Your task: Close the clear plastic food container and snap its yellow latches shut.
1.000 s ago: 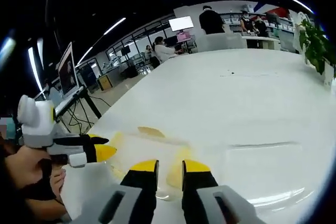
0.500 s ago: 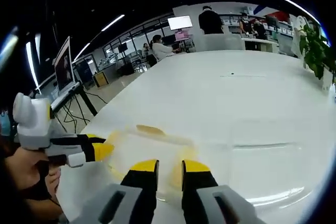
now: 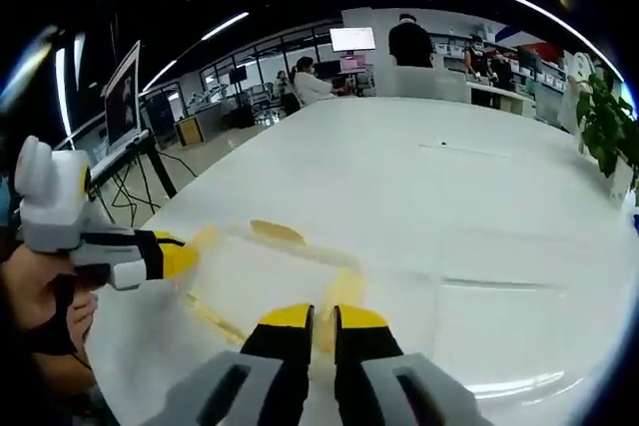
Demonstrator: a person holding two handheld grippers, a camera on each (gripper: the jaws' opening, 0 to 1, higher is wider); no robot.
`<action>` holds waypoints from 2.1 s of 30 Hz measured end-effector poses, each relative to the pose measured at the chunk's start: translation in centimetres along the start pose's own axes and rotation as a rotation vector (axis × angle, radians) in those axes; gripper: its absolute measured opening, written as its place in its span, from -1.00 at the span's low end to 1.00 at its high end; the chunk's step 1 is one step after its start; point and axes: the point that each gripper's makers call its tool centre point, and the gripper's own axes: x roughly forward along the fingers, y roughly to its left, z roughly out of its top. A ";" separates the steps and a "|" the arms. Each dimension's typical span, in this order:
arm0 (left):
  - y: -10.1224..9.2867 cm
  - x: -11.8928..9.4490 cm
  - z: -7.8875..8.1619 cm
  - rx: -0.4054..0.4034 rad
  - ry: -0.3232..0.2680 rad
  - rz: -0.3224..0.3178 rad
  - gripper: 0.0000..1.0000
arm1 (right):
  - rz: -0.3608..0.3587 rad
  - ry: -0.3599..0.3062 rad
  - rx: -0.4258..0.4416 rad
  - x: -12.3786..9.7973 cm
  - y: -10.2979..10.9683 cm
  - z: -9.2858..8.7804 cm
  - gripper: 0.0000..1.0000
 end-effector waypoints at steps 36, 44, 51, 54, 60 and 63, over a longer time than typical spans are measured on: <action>-0.1 -5.5 1.2 0.046 -0.008 0.025 -0.94 | 0.064 -0.022 0.005 -3.3 1.3 2.3 -1.00; -0.9 -6.2 1.7 0.086 0.003 0.043 -0.93 | 0.066 -0.032 0.017 -4.2 1.0 2.7 -1.00; -1.4 -7.0 2.6 0.071 -0.012 0.045 -0.93 | 0.067 -0.053 0.020 -5.1 0.6 3.6 -1.00; -1.7 -7.2 3.0 0.072 -0.012 0.051 -0.93 | 0.067 -0.064 0.019 -5.7 0.5 4.0 -1.00; -3.2 -7.2 3.7 0.089 -0.022 0.028 -0.93 | 0.046 -0.082 0.005 -6.6 -0.8 4.5 -1.00; -4.2 -7.0 3.9 0.110 -0.017 0.017 -0.92 | 0.035 -0.085 0.017 -7.2 -1.8 4.5 -1.00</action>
